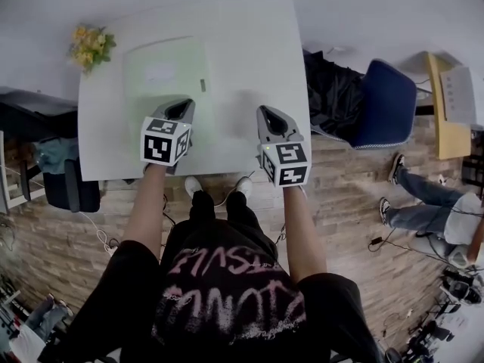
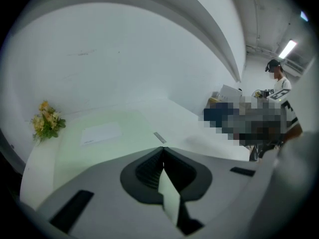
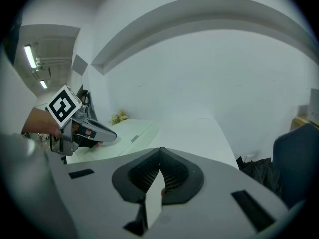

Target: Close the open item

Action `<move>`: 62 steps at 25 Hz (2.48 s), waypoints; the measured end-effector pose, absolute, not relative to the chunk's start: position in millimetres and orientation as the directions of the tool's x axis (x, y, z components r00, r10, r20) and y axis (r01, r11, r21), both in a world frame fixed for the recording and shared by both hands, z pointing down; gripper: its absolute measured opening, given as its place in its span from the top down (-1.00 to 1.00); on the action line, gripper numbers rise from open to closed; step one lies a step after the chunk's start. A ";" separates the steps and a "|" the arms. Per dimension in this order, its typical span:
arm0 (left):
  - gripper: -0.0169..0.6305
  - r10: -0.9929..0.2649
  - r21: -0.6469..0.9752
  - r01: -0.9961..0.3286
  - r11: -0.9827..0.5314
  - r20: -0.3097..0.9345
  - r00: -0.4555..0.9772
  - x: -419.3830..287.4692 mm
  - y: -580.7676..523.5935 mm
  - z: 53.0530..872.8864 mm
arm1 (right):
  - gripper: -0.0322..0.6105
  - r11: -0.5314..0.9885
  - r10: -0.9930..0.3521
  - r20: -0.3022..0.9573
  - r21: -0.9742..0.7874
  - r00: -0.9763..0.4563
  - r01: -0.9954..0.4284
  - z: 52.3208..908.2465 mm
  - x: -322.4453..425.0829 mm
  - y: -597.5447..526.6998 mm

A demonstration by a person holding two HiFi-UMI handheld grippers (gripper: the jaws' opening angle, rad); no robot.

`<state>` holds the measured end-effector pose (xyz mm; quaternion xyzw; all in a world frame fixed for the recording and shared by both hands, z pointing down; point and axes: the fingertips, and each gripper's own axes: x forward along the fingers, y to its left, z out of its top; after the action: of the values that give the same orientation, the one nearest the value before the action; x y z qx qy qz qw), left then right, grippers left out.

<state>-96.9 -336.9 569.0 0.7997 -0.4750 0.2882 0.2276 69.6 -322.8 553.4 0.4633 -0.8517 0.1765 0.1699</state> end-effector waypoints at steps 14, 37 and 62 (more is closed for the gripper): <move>0.94 -0.744 0.043 -0.919 -0.391 0.573 0.344 -133.6 -312.3 528.2 | 0.87 0.556 -0.730 0.399 -0.124 -0.555 -0.822 523.6 36.6 -318.1; 0.94 -0.916 -0.023 -0.980 -0.197 0.362 0.175 -229.6 -272.5 431.1 | 0.87 0.634 -0.741 0.247 -0.051 -0.625 -0.772 431.5 -28.1 -320.3; 0.94 -0.985 -0.108 -0.992 -0.070 0.164 0.051 -301.4 -246.2 342.7 | 0.87 0.668 -0.740 0.130 0.025 -0.660 -0.744 360.9 -71.9 -321.2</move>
<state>-301.4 -246.2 342.7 0.7249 -0.6818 0.0973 0.0167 -71.9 -321.2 360.9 0.4070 -0.9110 0.0150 0.0645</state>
